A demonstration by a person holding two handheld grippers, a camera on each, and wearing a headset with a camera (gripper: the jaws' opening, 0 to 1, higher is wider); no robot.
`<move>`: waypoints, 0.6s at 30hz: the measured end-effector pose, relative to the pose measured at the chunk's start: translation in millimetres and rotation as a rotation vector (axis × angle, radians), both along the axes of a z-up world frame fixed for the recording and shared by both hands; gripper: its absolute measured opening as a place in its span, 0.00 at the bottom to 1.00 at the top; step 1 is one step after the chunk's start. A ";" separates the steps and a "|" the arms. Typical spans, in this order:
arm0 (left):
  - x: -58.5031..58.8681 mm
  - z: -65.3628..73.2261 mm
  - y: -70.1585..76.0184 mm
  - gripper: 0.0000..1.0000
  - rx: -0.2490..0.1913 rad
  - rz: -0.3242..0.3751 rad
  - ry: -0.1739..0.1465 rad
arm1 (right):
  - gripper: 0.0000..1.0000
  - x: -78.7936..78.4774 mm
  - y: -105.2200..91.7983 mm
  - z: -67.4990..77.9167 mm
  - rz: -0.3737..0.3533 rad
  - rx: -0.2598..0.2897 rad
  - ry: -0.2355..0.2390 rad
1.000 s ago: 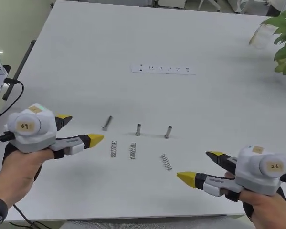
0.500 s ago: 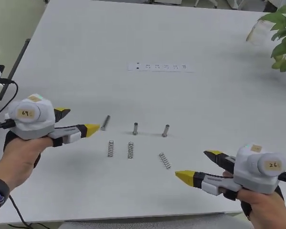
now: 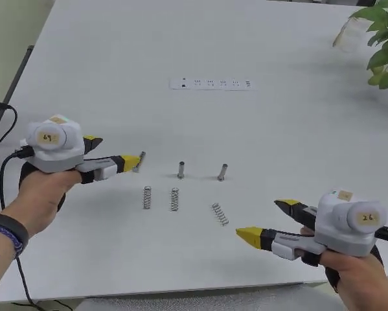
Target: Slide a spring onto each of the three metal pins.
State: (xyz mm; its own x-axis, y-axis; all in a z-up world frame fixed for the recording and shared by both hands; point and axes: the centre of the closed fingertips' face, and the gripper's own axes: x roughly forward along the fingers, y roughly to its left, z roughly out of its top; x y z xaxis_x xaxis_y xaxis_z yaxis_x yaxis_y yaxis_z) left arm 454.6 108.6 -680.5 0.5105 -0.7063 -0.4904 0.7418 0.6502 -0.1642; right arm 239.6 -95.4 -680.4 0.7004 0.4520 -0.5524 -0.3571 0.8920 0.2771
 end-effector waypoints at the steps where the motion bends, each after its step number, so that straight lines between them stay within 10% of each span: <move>1: 0.9 -0.8 -1.2 0.58 0.001 0.001 0.003 | 0.74 0.5 -0.1 0.3 -0.001 0.000 0.000; 18: 22.0 -27.9 -18.5 0.51 0.019 0.016 0.047 | 0.74 0.9 -1.5 -1.5 -0.007 -0.002 0.007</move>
State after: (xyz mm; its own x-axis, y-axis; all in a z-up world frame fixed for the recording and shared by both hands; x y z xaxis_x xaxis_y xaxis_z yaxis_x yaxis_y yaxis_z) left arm 476.6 90.1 -708.4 0.4978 -0.6883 -0.5277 0.7230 0.6654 -0.1859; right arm 240.5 -97.0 -681.9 0.6994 0.4460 -0.5585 -0.3491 0.8950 0.2777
